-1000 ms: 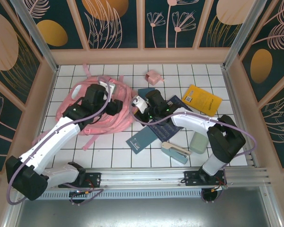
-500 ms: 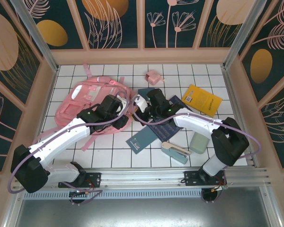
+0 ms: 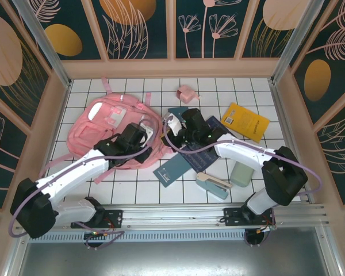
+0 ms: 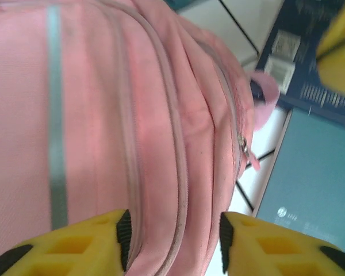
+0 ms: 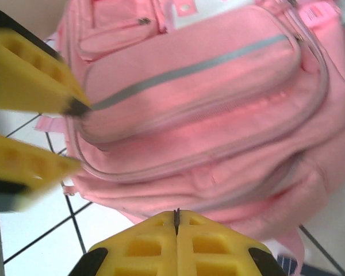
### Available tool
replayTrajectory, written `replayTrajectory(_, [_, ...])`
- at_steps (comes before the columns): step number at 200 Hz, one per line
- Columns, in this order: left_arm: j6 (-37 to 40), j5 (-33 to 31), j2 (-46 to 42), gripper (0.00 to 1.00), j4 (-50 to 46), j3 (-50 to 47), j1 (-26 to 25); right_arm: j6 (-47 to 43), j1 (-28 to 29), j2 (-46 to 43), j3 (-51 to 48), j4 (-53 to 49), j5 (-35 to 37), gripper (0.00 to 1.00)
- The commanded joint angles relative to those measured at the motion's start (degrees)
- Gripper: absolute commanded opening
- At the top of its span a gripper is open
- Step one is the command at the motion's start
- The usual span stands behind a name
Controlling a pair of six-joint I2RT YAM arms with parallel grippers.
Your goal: Pack the student bag
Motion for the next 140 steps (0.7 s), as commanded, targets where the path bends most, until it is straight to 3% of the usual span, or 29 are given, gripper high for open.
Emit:
replayTrajectory(1, [-13.88, -3.32, -5.73, 0.48, 4.83, -1.97, -0.02, 5.76, 1.01, -1.14, -2.71, 2.26, 5.79, 0.12])
replayTrajectory(25, [-21.14, -1.94, -10.17, 0.51, 7.25, -4.92, -0.03, 4.52, 6.07, -2.49, -9.70, 10.57, 13.38, 0.25])
replayTrajectory(62, [-22.91, -1.83, -11.54, 0.52, 8.23, -6.86, -0.06, -0.06, 11.14, -2.15, -18.55, 28.65, 23.42, 0.30])
replayTrajectory(89, [-22.65, -1.90, -12.14, 0.52, 8.66, -7.54, -0.05, -3.12, 13.21, 1.25, -21.71, 39.03, 27.54, 0.31])
replayTrajectory(140, [-21.33, -2.30, -13.30, 0.52, 8.40, -7.98, 0.00, -3.17, 14.26, 8.22, -20.39, 43.88, 28.75, 0.32])
